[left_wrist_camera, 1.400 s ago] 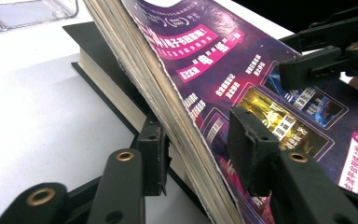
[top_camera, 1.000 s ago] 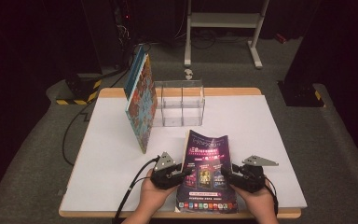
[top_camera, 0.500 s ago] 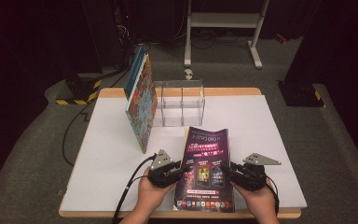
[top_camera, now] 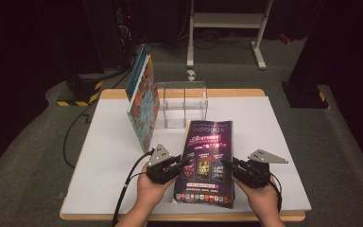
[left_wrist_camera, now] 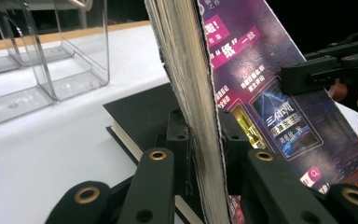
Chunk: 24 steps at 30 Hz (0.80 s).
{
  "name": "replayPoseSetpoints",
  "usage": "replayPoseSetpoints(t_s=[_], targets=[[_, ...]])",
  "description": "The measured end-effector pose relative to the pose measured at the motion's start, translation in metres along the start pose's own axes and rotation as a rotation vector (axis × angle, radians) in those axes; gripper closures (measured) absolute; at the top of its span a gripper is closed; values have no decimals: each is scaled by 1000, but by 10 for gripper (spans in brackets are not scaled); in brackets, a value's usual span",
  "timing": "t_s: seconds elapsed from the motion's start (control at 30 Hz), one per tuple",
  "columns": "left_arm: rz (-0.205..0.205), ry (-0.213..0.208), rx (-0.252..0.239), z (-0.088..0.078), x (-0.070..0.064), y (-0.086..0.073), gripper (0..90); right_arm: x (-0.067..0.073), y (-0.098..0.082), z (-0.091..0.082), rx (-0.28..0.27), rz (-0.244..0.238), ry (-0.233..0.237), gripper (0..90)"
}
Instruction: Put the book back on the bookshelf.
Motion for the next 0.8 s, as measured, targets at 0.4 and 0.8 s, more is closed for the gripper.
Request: replayPoseSetpoints(t_s=[0.4,0.8], targets=[[54,17,-87,12,5,34,804,3,35,16,-73,-32,-13,762],[109,26,-146,45,15,59,817,-14,64,39,-139,-47,-75,783]])
Point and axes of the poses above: each handheld gripper's, and its own axes: z roughly forward along the jaws, y roughly out of its top, x roughly to its left, the point moved 8 cm from there along z, roughly forward along the jaws, and after that the axes turned 11 degrees about -x, right-handed, at the moved point
